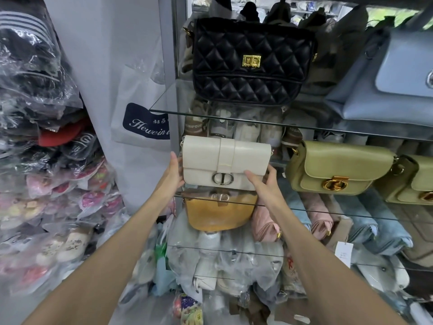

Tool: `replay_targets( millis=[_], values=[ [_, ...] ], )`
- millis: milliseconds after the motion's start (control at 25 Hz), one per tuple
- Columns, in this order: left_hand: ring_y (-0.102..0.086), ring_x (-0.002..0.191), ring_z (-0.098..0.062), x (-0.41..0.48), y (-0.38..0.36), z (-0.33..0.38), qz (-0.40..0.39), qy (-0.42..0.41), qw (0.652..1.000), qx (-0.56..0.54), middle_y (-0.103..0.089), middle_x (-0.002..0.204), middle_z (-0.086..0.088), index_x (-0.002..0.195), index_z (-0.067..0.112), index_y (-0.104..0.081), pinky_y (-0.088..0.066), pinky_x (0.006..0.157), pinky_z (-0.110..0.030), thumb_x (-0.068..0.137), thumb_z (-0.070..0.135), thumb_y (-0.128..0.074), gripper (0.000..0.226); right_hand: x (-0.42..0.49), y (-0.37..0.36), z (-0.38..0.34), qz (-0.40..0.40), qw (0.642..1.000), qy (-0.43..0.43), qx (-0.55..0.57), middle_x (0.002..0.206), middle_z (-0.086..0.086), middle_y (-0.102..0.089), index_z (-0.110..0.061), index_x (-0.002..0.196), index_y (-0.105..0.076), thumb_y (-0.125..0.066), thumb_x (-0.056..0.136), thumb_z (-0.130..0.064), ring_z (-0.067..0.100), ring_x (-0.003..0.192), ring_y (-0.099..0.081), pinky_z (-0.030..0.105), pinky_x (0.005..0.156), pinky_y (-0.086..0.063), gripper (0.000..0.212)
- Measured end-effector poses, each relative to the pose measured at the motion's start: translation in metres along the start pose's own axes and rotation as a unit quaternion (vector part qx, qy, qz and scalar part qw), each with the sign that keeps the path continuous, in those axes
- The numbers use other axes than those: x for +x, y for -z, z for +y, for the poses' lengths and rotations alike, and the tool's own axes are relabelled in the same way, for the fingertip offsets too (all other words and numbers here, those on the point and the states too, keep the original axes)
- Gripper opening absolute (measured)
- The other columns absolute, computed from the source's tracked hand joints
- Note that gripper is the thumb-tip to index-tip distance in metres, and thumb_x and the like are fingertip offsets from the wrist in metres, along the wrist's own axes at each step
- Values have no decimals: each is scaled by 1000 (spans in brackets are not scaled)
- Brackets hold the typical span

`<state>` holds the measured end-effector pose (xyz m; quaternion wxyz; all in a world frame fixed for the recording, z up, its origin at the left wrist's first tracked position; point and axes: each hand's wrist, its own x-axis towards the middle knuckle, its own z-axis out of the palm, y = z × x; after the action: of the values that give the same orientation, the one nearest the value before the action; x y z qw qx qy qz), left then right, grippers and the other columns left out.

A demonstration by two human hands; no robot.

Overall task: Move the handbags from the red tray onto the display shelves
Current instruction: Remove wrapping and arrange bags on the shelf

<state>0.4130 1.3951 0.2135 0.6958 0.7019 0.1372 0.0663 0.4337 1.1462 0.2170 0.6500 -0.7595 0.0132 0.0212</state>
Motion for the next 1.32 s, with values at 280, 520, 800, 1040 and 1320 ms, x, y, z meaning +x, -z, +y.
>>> replay_targets(
  millis=[280,520,800,1040,1320],
  values=[
    [-65,117,-17,-2,5,-10,9,-21,999,36,-65,127,9,116,51,-52,-45,112,-45,90,81,-15,54,3,-1,5,-12,999,8,-28,143,-1,-54,-26,153,-26,-74,91,-36,18,129,-54,44,113,-44,79],
    [-60,127,-25,-5,2,0,11,3,1000,-28,-58,141,-12,141,26,-46,-47,103,-31,105,57,-11,59,5,7,9,-26,999,9,-26,142,-6,-58,-31,155,-33,-73,90,-44,13,129,-55,43,114,-43,77],
    [-61,123,-23,-5,0,1,17,1,999,-27,-59,124,0,140,22,-45,-49,94,-27,107,53,-12,57,4,11,6,-21,1000,-3,-5,125,-3,-62,-27,148,-40,-70,93,-43,9,116,-60,40,108,-48,65],
    [-64,118,-20,-9,2,1,8,-24,1000,-5,-63,126,0,129,30,-47,-53,94,-29,105,57,-14,49,2,12,6,-15,1000,-8,-2,117,-4,-65,-29,137,-46,-72,91,-44,9,111,-63,41,107,-50,55],
    [-58,127,-22,-16,2,9,-3,3,999,-53,-56,135,-2,149,18,-40,-48,101,-30,106,55,-13,63,-2,11,3,-23,999,-2,-37,134,-2,-60,-25,149,-40,-71,92,-44,13,122,-58,42,112,-46,67]
  ],
)
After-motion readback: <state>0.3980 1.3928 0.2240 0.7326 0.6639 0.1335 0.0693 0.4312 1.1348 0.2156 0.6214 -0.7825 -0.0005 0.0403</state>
